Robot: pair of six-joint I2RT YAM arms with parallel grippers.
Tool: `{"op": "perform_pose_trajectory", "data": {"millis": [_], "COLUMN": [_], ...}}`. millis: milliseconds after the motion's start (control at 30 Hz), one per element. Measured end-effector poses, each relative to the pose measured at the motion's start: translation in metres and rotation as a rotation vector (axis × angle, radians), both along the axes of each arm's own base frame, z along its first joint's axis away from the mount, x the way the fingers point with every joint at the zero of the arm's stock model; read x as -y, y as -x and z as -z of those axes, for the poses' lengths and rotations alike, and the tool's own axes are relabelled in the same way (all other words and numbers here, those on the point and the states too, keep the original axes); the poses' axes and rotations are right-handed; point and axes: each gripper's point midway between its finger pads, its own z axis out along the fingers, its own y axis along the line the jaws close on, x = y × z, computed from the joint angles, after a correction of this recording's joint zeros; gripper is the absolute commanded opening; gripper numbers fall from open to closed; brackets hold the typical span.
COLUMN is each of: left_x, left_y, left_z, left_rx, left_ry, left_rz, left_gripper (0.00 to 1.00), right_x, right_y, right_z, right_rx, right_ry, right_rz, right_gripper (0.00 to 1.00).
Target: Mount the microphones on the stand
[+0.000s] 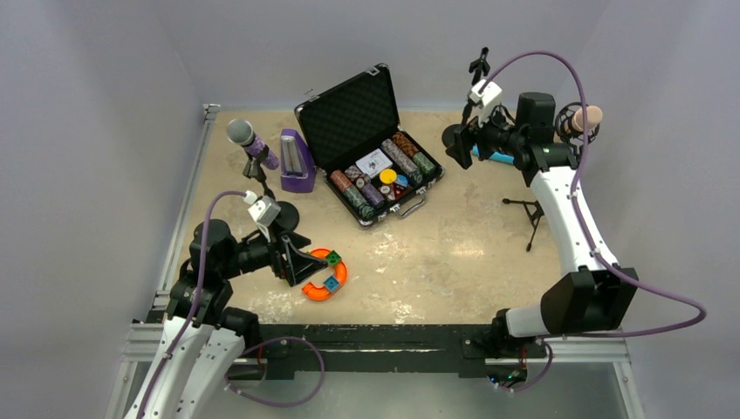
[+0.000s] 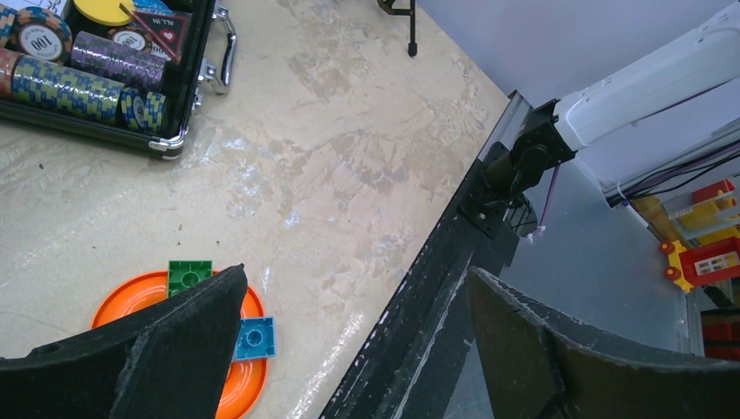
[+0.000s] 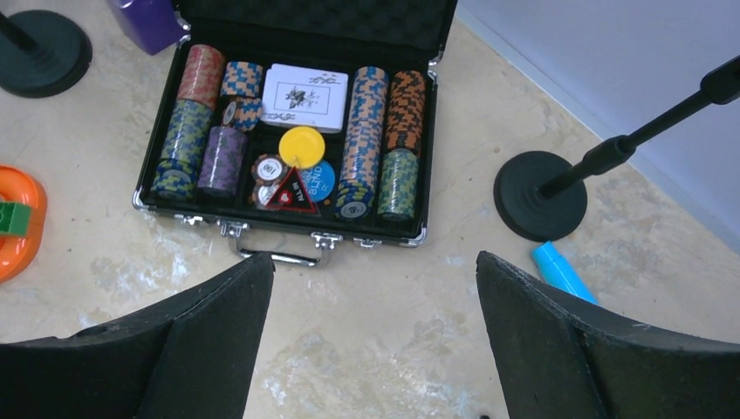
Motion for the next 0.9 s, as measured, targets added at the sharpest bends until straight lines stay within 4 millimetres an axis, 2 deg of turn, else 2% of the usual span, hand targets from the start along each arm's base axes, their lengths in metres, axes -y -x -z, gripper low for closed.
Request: {"op": "perform_pose_trajectory", "data": {"millis": [333, 567, 800, 900], "left_x": [0.0, -0.001, -0.001, -0.001], "left_y": [-0.002, -0.004, -0.008, -0.009], "left_z": [0.002, 0.003, 0.007, 0.009], "left_rx": [-0.007, -0.01, -0.028, -0.036], "left_ry": [-0.006, -0.009, -0.018, -0.022], "left_rz": [-0.004, -0.011, -0.025, -0.028], "left_gripper": [0.99, 0.99, 0.99, 0.99], "right_x": [0.008, 0.029, 0.047, 0.05], "right_y": [-0.046, -0.109, -0.16, -0.176], "right_z": [-0.012, -0.023, -0.013, -0.006], "right_rx": [0.031, 0.052, 0.058, 0.064], "right_ry": [-0.076, -0.161, -0.222, -0.226], "right_rz": [0.157, 0.408, 0.585, 0.617], "right_gripper": [0.88, 0.89, 0.87, 0.86]}}
